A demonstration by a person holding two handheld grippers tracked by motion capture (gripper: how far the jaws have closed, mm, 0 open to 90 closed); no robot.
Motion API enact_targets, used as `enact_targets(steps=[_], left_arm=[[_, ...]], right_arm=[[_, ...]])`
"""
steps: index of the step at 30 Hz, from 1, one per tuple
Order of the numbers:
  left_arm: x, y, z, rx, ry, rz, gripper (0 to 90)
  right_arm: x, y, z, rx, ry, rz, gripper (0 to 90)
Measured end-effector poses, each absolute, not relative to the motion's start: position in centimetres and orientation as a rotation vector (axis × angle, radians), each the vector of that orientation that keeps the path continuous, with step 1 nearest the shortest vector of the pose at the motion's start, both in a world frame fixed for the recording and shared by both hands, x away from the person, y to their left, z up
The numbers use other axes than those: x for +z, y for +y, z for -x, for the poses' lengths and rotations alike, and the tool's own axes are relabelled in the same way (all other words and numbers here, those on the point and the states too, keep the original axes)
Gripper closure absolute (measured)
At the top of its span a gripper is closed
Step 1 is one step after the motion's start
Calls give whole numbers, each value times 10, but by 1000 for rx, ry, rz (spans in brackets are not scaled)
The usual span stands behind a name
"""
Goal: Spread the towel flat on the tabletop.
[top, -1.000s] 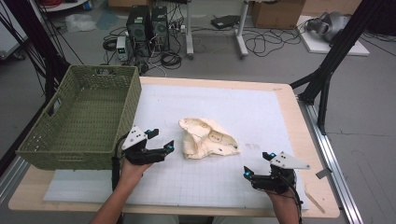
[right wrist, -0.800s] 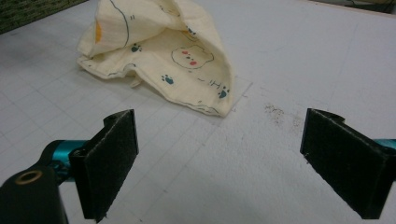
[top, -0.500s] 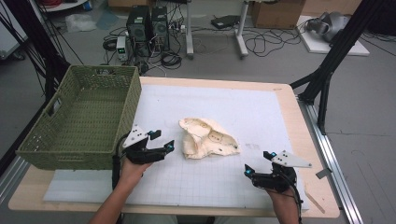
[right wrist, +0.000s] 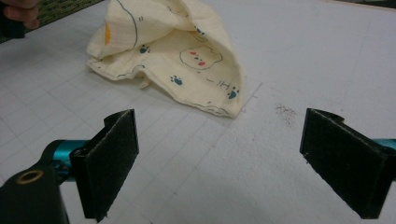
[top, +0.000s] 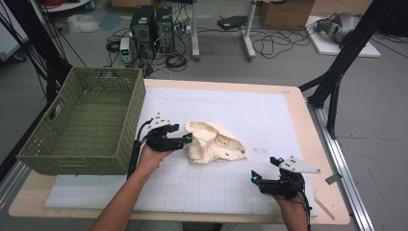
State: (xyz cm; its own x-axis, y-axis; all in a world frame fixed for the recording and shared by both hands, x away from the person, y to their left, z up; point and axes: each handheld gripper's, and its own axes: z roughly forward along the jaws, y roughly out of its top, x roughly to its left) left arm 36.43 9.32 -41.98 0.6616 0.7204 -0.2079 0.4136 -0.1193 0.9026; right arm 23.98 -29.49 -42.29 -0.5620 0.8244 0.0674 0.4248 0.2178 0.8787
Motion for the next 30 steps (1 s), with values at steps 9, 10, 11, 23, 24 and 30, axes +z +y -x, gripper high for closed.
enact_targets(steps=[9,10,11,23,24,30], left_arm=[[-424,68,-373,387,883,-1841,629],[-423,69,-373,396,878,-1837,709],[-423,69,-373,412,871,-1836,769],[-412,87,-370,424,866,-1761,815],[-411,88,-370,423,865,-1756,815],[-411,90,-370,406,860,-1750,815]], right_arm=[[-424,-281,-244,1301,2112,-1136,108],[-424,-279,-246,1297,2121,-1128,108],[-425,-275,-247,1295,2134,-1123,108],[-436,-202,-295,1301,2286,-983,318],[-438,-193,-299,1292,2299,-970,332],[-450,-160,-318,1183,2357,-962,513]])
